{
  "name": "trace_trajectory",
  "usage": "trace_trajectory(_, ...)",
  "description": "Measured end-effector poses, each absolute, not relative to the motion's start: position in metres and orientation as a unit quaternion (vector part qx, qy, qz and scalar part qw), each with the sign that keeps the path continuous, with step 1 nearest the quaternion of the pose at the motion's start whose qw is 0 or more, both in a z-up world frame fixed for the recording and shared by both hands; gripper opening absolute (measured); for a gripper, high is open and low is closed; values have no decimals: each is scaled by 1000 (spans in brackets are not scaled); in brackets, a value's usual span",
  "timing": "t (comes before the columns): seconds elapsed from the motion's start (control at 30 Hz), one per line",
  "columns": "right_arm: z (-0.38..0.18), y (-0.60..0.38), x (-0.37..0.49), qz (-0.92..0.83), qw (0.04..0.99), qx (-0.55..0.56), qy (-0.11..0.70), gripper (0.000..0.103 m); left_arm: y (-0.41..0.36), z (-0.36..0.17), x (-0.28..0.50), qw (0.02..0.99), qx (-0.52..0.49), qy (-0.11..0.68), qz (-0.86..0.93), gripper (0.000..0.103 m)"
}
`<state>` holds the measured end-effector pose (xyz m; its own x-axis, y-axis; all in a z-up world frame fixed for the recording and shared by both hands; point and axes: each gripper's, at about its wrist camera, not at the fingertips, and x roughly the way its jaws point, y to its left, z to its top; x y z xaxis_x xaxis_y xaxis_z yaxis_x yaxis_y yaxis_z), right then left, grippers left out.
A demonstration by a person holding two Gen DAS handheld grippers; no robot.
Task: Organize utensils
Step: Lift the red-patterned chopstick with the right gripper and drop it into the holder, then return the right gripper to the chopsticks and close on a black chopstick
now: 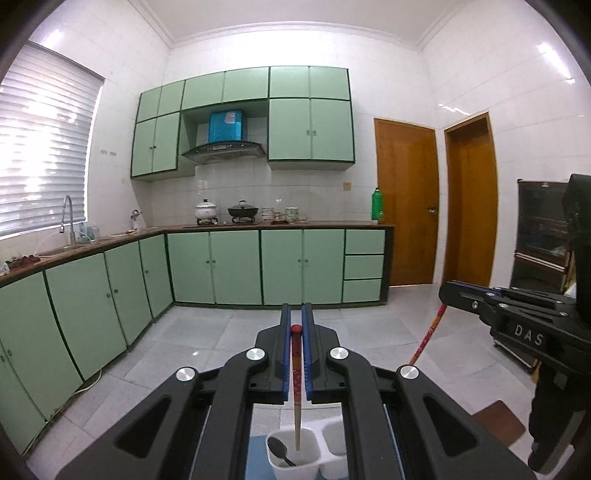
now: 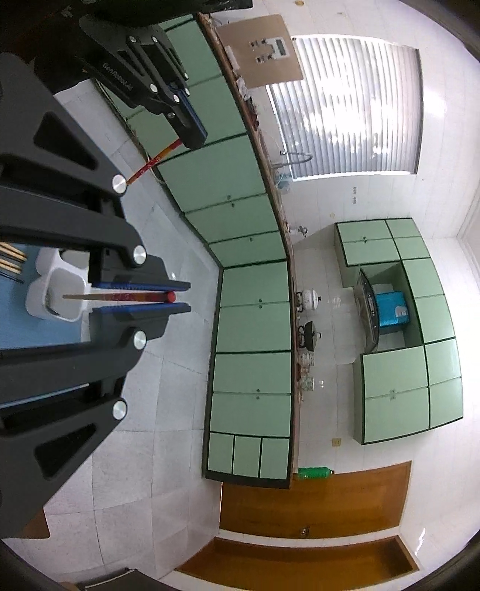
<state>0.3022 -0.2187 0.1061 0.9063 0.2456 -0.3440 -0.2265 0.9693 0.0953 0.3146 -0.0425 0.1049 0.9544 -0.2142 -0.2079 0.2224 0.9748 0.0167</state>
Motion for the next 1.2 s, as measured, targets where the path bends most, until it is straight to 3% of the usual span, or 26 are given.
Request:
trace_trajectory(0.47, 36, -195, 337, 124, 961, 17, 246, 6, -42, 30, 371, 976, 3, 188, -109, 6)
trace_trajectory(0.53, 34, -192, 336, 120, 960, 12, 253, 7, -40, 27, 370, 975, 0, 195, -110, 11)
trace_trajectory(0.6, 34, -193, 331, 117, 961, 12, 250, 14, -36, 28, 365, 975, -3, 193, -108, 27)
trace_trajectory(0.7, 39, -198, 322, 105, 965, 16, 240, 33, -31, 37, 350, 978, -2, 181, -107, 34)
trace_trajectory(0.83, 45, -211, 297, 86, 971, 17, 224, 44, -22, 47, 325, 980, -3, 170, -102, 48)
trace_trajectory(1.0, 38, -224, 250, 68, 976, 25, 208, 76, -12, 44, 279, 981, 4, 171, -94, 68)
trace_trajectory(1.1, 25, -226, 222, 63, 976, 22, 207, 85, -8, 30, 253, 979, 4, 182, -95, 76)
trace_trajectory(1.2, 5, -224, 196, 62, 974, 21, 215, 86, -5, 8, 229, 975, -7, 204, -93, 79)
